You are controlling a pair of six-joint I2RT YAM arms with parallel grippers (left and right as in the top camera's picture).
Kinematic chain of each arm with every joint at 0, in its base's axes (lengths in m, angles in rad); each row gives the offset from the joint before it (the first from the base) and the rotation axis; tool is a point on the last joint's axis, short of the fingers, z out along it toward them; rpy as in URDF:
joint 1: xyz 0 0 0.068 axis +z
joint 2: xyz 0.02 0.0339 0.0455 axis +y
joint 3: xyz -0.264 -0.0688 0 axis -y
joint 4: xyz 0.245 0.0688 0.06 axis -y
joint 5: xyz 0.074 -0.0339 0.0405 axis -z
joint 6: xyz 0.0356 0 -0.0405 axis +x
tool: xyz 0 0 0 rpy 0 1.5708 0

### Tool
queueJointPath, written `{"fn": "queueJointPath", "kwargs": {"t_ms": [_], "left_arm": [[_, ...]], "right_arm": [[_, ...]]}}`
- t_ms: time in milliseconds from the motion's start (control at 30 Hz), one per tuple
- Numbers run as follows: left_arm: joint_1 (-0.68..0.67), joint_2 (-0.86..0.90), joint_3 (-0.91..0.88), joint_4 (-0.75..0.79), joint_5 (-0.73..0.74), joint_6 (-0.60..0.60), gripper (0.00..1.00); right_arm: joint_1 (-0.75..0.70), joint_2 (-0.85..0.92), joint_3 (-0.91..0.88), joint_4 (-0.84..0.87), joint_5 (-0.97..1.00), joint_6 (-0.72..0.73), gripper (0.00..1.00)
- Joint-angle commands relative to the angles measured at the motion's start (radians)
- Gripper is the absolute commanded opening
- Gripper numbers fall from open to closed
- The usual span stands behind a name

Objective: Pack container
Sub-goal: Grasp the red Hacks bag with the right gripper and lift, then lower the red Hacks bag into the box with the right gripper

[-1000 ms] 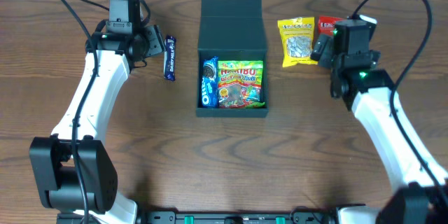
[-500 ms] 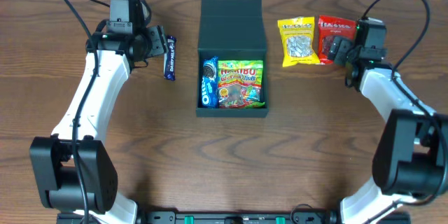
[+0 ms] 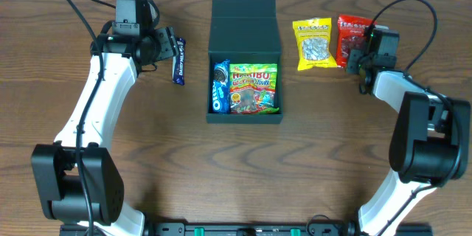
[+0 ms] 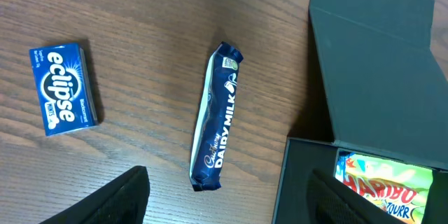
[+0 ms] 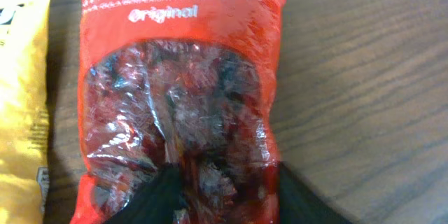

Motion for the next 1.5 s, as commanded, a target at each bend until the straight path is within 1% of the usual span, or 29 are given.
{"fn": "queueJointPath", "kwargs": {"t_ms": [0, 33, 167, 300, 433, 633, 733, 833, 900, 1033, 1133, 1267, 1333, 1400, 1467], "left_arm": [[0.001, -0.028, 0.018, -0.002, 0.004, -0.007, 0.73], [0.001, -0.028, 0.018, -0.003, 0.004, -0.007, 0.73], [0.001, -0.028, 0.018, -0.008, 0.004, 0.001, 0.73], [0.001, -0.029, 0.018, -0.007, 0.004, 0.001, 0.73], [0.001, -0.029, 0.018, -0.006, 0.004, 0.024, 0.73], [0.001, -0.029, 0.018, 0.001, 0.0, 0.027, 0.73], [0.001, -0.029, 0.018, 0.007, 0.0, 0.027, 0.73], [0.001, -0.029, 0.018, 0.011, 0.0, 0.031, 0.73], [0.001, -0.029, 0.018, 0.016, 0.0, 0.05, 0.73], [0.006, -0.033, 0.019, 0.023, -0.004, 0.054, 0.73], [0.023, -0.048, 0.019, 0.024, -0.005, 0.054, 0.73], [0.071, -0.098, 0.019, 0.026, -0.004, 0.061, 0.73], [0.093, -0.127, 0.019, 0.023, -0.004, 0.061, 0.73], [0.117, -0.162, 0.019, 0.018, -0.004, 0.061, 0.73], [0.135, -0.195, 0.019, 0.015, -0.004, 0.062, 0.73]], "right_arm": [[-0.006, 0.037, -0.001, -0.018, 0.006, 0.026, 0.09], [-0.006, 0.037, -0.001, -0.019, 0.006, 0.043, 0.02], [-0.006, 0.028, -0.001, -0.045, 0.005, 0.109, 0.01], [-0.006, -0.029, -0.001, -0.08, -0.002, 0.112, 0.01], [-0.006, -0.142, -0.001, -0.127, -0.027, 0.111, 0.01], [-0.005, -0.362, -0.001, -0.199, -0.208, 0.111, 0.02], [0.005, -0.443, -0.001, -0.24, -0.274, 0.094, 0.01], [0.023, -0.51, -0.001, -0.277, -0.349, 0.042, 0.01], [0.043, -0.542, -0.001, -0.289, -0.446, -0.012, 0.02], [0.103, -0.555, -0.001, -0.285, -0.65, -0.064, 0.01], [0.166, -0.553, -0.001, -0.285, -0.737, -0.134, 0.02], [0.282, -0.55, -0.001, -0.286, -0.75, -0.324, 0.01], [0.313, -0.547, -0.001, -0.286, -0.774, -0.398, 0.01], [0.323, -0.535, -0.001, -0.285, -0.879, -0.502, 0.01], [0.32, -0.508, -0.001, -0.285, -0.966, -0.571, 0.01]]}}
